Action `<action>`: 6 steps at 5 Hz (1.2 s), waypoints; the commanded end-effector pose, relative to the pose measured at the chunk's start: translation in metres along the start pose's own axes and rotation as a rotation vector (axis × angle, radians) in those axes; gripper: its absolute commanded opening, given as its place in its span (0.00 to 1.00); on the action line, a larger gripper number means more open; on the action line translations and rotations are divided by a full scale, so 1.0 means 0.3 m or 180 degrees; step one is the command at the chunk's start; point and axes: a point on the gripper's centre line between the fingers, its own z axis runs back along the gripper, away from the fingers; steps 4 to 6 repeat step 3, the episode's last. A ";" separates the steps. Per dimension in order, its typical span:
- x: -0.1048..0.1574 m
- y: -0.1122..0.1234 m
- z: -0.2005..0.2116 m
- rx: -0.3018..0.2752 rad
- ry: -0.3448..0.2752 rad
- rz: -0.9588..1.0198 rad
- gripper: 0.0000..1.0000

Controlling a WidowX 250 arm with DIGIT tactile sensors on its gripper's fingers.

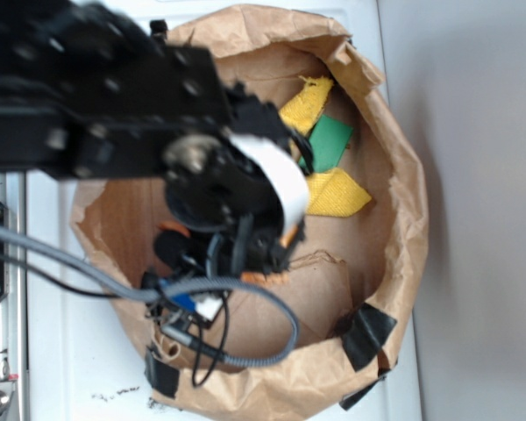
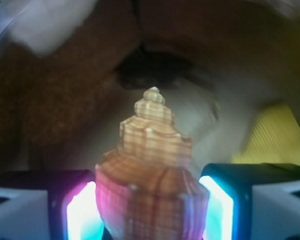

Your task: Grab the shell.

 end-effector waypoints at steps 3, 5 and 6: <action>0.004 0.019 0.229 0.0651 0.0718 0.1661 0.00; 0.004 0.019 0.229 0.0651 0.0718 0.1661 0.00; 0.004 0.019 0.229 0.0651 0.0718 0.1661 0.00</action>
